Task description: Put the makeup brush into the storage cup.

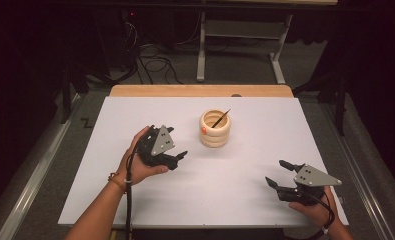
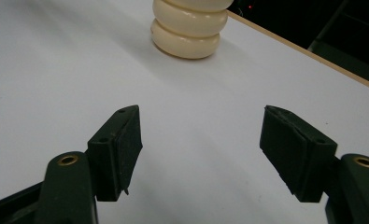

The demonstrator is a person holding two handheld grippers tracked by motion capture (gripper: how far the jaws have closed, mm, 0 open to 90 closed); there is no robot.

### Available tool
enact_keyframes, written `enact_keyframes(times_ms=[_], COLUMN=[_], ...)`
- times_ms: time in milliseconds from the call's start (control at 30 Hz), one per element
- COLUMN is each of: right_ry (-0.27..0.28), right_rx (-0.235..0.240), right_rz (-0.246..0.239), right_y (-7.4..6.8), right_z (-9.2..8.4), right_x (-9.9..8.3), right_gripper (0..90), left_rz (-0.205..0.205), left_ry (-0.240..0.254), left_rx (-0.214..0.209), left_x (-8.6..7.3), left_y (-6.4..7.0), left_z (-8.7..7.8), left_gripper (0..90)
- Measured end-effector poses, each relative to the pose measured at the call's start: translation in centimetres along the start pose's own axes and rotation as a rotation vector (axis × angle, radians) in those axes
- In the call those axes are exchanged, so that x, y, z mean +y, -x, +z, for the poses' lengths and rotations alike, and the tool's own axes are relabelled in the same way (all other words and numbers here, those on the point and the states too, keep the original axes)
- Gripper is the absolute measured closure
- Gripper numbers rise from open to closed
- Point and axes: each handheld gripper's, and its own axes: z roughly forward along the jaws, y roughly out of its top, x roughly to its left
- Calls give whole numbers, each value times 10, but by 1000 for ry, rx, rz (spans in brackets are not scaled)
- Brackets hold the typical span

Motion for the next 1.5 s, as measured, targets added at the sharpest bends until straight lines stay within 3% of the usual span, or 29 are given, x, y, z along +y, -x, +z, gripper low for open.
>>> enact_keyframes(times_ms=[367,467,667,867,933,1200,1500], right_ry=[-1,-2,-13,-29,-34,-33,-40], right_rx=[-3,-2,-5,-2,-9,-6,-12], right_rz=[1,-3,-3,-6,-23,-26,-21], right_y=[0,0,-1,-2,-3,-5,-4], right_z=[0,1,3,6,7,8,8], right_x=[0,-1,-1,-2,-2,-2,-3], right_gripper=[307,307,307,308,308,310,310], left_rz=[-8,-27,-20,-47,-46,-87,-160], left_ry=[-26,-22,-56,-55,-65,-85,-87], left_rx=[21,26,44,44,44,49,58], left_x=[-24,-31,-46,-59,-64,-89,-113], left_y=[3,3,4,4,5,8,8], left_z=[-12,-17,-27,-36,-39,-51,-69], left_gripper=[187,187,193,193,193,192,190])
